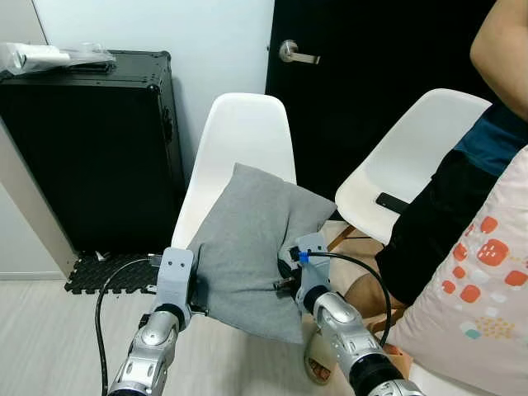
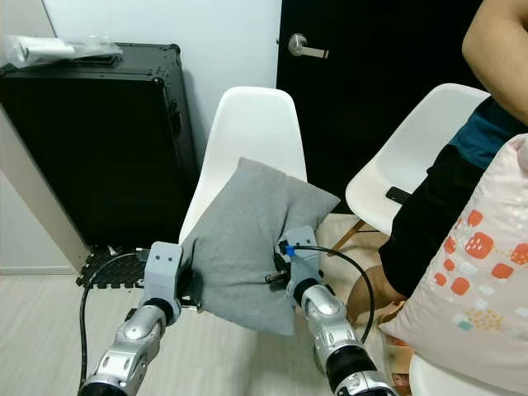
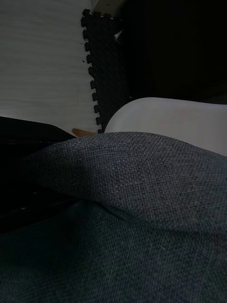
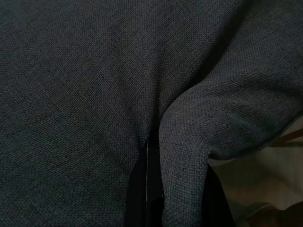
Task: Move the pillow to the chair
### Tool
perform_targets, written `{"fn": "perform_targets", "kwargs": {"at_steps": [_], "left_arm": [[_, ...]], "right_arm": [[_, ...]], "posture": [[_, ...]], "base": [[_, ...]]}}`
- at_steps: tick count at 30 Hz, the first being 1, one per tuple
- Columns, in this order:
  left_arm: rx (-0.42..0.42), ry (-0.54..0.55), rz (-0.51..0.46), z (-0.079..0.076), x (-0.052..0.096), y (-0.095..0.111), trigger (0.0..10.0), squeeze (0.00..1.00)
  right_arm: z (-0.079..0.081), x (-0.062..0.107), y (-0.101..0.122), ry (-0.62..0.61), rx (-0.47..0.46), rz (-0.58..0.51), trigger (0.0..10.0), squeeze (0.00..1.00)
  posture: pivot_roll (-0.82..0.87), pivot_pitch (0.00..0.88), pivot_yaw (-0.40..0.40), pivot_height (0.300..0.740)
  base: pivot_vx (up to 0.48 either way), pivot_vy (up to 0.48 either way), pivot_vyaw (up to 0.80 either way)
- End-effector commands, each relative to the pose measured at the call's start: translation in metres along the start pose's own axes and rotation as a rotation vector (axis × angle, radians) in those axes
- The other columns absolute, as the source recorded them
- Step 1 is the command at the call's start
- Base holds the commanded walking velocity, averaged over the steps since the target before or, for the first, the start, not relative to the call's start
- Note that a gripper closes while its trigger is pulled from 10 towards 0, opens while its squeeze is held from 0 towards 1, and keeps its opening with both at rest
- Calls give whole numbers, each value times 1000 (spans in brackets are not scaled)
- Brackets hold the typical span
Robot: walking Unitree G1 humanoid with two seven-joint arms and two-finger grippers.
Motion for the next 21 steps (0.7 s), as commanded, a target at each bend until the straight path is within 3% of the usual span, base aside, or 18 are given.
{"fn": "perform_targets", "kwargs": {"at_steps": [1, 21], "left_arm": [[-3, 97, -42, 21, 0, 8, 10000, 0], [-4, 98, -41, 21, -1, 9, 10000, 0]], "right_arm": [[-8, 5, -6, -18, 24, 16, 10000, 0], [-8, 5, -7, -20, 23, 22, 10000, 0]], "posture": [[-3, 36, -57, 740], [-5, 43, -55, 740]], "base": [[0, 0, 0], [0, 0, 0]]}}
Point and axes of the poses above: a point about 5 cm out from each wrist's last joint towards the gripper, its own x axis pointing back from the gripper into the wrist, its own y axis along the axis of the wrist's last joint, z = x × y, the point moved 4 cm from there along -x, pointing out of the wrist towards the gripper, and after that the axes turned 12 degrees about -x, right-handed, at the moved point
